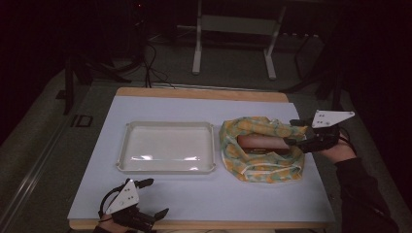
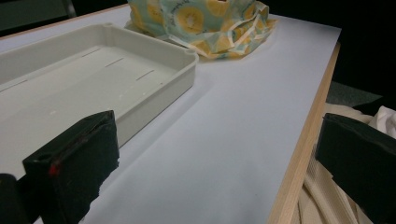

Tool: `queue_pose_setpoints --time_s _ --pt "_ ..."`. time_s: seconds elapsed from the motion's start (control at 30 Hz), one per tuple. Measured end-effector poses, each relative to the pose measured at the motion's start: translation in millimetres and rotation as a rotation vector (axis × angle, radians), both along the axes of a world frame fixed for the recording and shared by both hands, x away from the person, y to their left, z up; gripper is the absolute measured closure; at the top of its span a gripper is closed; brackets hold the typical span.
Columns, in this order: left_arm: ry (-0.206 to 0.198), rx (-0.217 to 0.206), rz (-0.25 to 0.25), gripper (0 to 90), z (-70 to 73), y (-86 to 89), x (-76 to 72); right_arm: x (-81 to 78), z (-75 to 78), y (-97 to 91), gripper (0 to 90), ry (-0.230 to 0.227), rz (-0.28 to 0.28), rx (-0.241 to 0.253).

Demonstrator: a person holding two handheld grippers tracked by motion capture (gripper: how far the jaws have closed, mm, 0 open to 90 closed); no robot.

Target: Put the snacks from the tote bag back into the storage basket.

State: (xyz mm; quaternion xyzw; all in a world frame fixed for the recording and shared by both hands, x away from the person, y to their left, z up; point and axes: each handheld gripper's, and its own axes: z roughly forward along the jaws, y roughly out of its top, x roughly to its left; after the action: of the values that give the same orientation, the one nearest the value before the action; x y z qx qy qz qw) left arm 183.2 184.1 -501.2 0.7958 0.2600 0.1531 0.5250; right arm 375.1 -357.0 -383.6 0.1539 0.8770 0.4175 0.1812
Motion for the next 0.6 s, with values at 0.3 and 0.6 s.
queue_pose_setpoints --time_s 0.3,0.6 --pt "0.003 -0.004 0.006 0.0 -0.7 2.2 -1.8 20.8 -14.5 7.0 32.2 0.045 0.028 -0.056" --pt "0.012 0.0 0.001 0.0 -1.9 3.0 -2.7 38.0 -38.5 11.8 33.0 0.115 0.043 -0.139"
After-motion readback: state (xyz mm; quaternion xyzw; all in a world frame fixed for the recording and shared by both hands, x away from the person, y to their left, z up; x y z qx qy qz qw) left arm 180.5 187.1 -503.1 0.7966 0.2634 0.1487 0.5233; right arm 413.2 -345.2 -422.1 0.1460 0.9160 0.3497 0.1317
